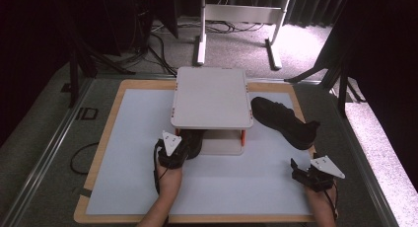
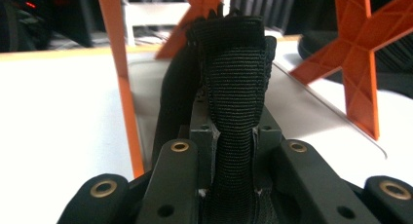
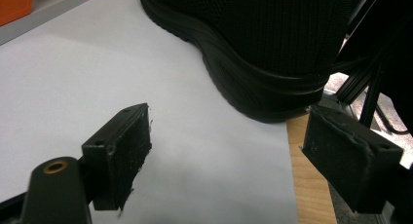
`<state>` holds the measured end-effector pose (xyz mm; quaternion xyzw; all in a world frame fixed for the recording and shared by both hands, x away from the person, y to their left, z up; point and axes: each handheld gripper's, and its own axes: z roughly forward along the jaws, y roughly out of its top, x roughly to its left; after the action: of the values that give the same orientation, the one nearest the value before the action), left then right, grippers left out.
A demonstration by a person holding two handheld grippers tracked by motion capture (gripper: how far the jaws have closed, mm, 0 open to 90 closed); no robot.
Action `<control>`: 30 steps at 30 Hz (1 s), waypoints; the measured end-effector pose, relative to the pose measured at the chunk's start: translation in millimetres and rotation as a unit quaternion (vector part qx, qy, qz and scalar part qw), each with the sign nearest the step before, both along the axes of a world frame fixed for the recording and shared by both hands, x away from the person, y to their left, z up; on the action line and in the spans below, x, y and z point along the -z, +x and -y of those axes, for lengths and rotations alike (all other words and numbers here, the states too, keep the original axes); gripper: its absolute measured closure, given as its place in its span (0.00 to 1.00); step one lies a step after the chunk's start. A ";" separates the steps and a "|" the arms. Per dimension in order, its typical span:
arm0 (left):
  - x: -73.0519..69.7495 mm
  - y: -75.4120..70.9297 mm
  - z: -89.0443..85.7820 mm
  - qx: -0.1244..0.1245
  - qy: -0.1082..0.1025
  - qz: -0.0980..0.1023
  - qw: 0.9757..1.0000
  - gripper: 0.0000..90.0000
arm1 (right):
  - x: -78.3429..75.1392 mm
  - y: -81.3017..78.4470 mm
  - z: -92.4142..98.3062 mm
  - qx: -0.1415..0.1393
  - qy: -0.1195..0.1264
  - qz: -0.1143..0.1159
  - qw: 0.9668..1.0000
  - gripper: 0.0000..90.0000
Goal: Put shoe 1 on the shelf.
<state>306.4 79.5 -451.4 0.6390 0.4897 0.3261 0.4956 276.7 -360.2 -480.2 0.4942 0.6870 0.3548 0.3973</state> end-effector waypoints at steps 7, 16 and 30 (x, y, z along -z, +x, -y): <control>0.1 -11.4 4.1 -0.051 -0.032 0.027 0.998 0.86 | 0.0 -0.2 -0.2 0.000 -0.001 0.001 1.000 0.19; 5.4 9.6 24.0 -0.052 -0.022 0.001 0.998 0.86 | 0.0 0.1 -0.2 0.000 -0.002 0.000 1.000 0.19; -5.5 4.7 8.2 0.016 -0.016 -0.027 0.999 0.29 | 0.0 0.2 -0.1 0.000 -0.001 0.000 1.000 0.19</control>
<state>311.1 71.3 -445.9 0.6469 0.4983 0.2928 0.4975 276.9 -360.1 -480.2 0.4935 0.6879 0.3539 0.3975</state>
